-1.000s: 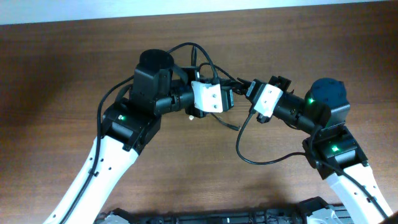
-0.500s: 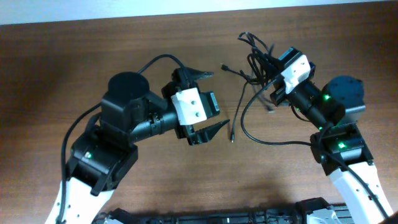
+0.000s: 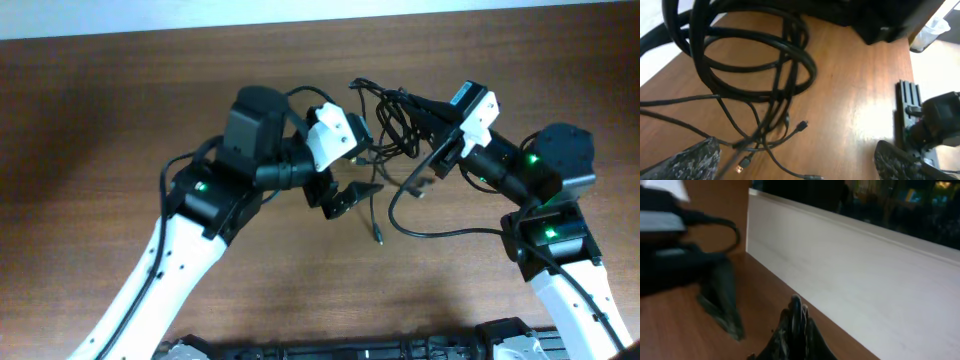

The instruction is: Untangle cables

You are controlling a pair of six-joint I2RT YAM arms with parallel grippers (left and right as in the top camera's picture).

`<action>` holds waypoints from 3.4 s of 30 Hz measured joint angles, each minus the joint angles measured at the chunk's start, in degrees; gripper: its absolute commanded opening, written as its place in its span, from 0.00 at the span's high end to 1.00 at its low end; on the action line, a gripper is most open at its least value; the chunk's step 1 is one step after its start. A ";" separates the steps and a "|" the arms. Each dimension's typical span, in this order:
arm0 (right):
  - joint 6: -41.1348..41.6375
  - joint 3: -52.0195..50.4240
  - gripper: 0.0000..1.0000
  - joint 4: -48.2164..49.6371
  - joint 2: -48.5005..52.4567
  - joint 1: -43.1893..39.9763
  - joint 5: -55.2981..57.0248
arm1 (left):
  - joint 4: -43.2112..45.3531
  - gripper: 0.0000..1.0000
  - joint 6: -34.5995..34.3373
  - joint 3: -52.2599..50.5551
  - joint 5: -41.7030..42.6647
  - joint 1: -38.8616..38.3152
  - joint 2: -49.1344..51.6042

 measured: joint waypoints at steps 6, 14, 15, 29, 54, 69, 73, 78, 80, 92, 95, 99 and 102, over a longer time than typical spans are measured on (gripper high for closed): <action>0.94 0.00 0.96 0.59 0.00 0.00 -3.74 | 7.28 0.01 0.74 0.00 0.50 0.00 1.46; 1.09 0.00 0.96 2.60 0.09 0.00 -8.70 | 11.74 0.01 0.96 0.00 1.92 0.00 1.46; 1.11 0.00 0.96 2.93 0.09 0.00 -9.49 | 12.26 0.01 0.96 0.00 1.97 0.00 1.49; 1.11 0.00 0.96 3.69 0.09 0.00 -15.02 | 13.88 1.00 2.10 0.00 2.16 0.44 1.68; -2.69 0.07 0.13 -13.86 -0.07 -0.07 2.89 | 13.14 1.00 -31.82 0.00 -20.87 0.22 1.88; -3.43 0.07 0.96 -14.19 -0.07 -0.07 4.79 | 14.27 1.00 -36.00 0.00 -14.29 0.17 1.88; -1.07 0.09 0.96 -20.00 -0.02 0.33 10.82 | 13.92 1.00 -44.87 -0.02 -15.26 3.02 1.88; 0.79 0.07 0.96 -25.88 0.22 -0.17 23.21 | 13.92 1.00 -49.68 -0.02 -15.13 8.66 1.51; 0.85 0.07 0.59 -25.83 0.22 -0.17 23.39 | 13.88 1.00 -49.68 0.00 -14.53 8.63 1.22; -1.27 -0.04 0.10 -9.44 0.35 -0.15 -2.47 | 13.09 1.00 -34.80 0.00 -6.34 7.48 0.96; -2.43 -0.04 0.73 -9.46 0.35 -0.15 -4.13 | 14.47 1.00 -34.29 -0.02 -5.99 4.11 0.96; -4.39 -0.04 0.96 -10.95 0.66 -0.33 -3.91 | 16.92 1.00 -33.92 -0.02 -5.51 0.74 0.79; -4.57 -0.04 0.96 -11.04 0.90 -0.33 -3.93 | 16.09 1.00 -34.86 -0.02 -8.07 0.42 0.79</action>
